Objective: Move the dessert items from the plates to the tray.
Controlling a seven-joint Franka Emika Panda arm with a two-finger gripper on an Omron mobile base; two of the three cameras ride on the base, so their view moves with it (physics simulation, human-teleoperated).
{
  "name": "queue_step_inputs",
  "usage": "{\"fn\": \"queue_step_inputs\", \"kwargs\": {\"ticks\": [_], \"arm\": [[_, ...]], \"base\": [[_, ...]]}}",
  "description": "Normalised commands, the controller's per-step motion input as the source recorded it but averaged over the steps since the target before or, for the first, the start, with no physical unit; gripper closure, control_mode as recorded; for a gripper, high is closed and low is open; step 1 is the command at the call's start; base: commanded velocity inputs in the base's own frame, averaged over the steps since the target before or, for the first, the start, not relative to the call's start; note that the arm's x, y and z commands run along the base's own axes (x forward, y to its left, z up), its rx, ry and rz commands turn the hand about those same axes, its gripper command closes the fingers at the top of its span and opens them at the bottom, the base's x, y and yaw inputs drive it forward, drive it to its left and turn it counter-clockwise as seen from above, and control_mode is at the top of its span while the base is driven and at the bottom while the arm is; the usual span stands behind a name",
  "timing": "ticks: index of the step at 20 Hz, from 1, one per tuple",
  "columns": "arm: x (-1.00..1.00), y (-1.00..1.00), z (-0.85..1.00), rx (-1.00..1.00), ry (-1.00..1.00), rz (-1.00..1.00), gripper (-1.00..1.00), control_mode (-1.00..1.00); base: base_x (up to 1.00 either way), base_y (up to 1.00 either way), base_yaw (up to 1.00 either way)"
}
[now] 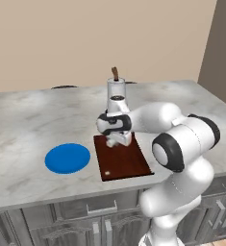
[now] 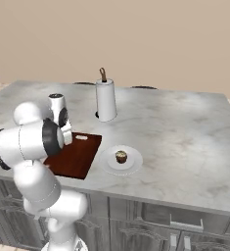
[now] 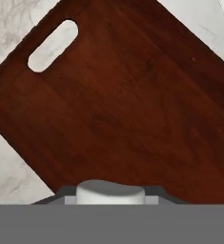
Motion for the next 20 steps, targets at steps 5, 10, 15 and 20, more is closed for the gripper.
{"fn": "queue_step_inputs", "kwargs": {"ticks": [5,10,15,20], "arm": [[0.04,-0.36,-0.25,0.0,0.0,0.01,1.0,-1.0],[0.25,-0.06,-0.15,0.0,0.0,0.0,1.0,-1.0],[0.43,0.0,0.0,0.0,0.0,0.0,1.0,-1.0],[0.17,0.0,-0.19,0.0,0.0,0.0,1.0,-1.0]], "base": [[0.0,0.0,0.0],[0.0,0.0,0.0],[0.0,0.0,0.0],[0.0,0.0,0.0]]}}
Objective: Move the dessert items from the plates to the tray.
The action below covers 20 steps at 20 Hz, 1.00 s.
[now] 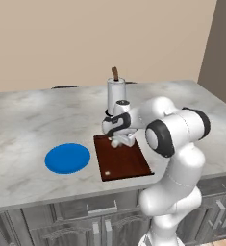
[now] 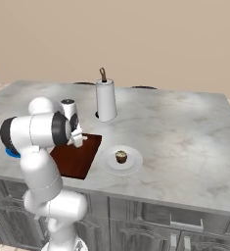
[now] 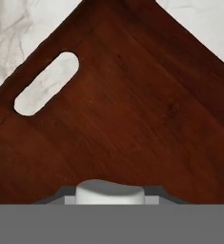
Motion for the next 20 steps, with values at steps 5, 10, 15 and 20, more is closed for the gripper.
{"fn": "queue_step_inputs", "kwargs": {"ticks": [5,10,15,20], "arm": [[0.05,0.0,-0.37,0.0,0.0,0.0,1.0,-1.0],[0.07,0.0,-0.36,0.0,0.0,0.0,1.0,-1.0],[0.09,0.0,-0.38,0.0,-0.01,0.0,1.0,-1.0],[0.01,0.02,-0.46,0.0,-0.02,0.0,-1.0,-1.0]], "base": [[0.0,0.0,0.0],[0.0,0.0,0.0],[0.0,0.0,0.0],[0.0,0.0,0.0]]}}
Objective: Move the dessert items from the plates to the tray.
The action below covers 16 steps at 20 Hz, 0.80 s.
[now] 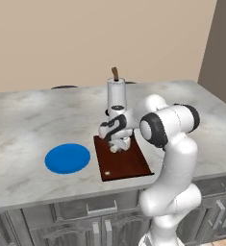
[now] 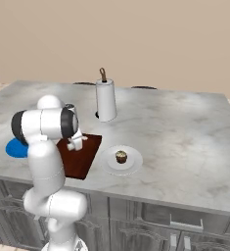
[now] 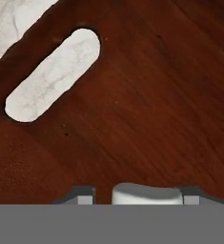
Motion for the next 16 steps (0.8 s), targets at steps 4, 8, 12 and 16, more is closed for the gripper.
{"fn": "queue_step_inputs", "kwargs": {"ticks": [4,8,12,16], "arm": [[-0.15,-0.28,0.05,0.0,-0.04,0.0,-1.0,-1.0],[-0.04,-0.23,0.38,0.0,-0.02,0.02,-1.0,-1.0],[-0.05,-0.35,0.54,0.0,0.0,0.02,-1.0,-1.0],[-0.17,-0.56,0.59,-0.02,0.05,0.05,-1.0,-1.0]], "base": [[0.0,0.0,0.0],[0.0,0.0,0.0],[0.0,0.0,0.0],[0.0,0.0,0.0]]}}
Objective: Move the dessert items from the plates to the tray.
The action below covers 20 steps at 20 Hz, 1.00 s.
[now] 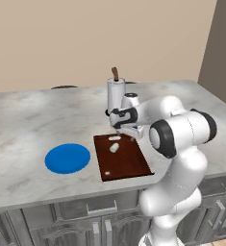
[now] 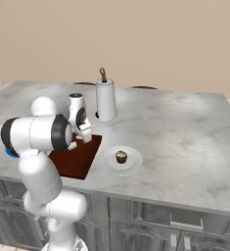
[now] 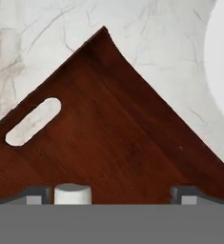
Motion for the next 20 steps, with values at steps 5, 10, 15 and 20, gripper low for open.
{"fn": "queue_step_inputs", "kwargs": {"ticks": [5,10,15,20], "arm": [[-0.11,-0.65,0.45,-0.07,0.18,0.1,-1.0,-1.0],[-0.26,-0.67,0.21,-0.11,0.01,0.32,-1.0,-1.0],[-0.12,-0.49,0.03,-0.01,0.0,0.23,-1.0,-1.0],[-0.25,-0.46,-0.01,0.02,-0.07,0.07,-1.0,-1.0]], "base": [[0.0,0.0,0.0],[0.0,0.0,0.0],[0.0,0.0,0.0],[0.0,0.0,0.0]]}}
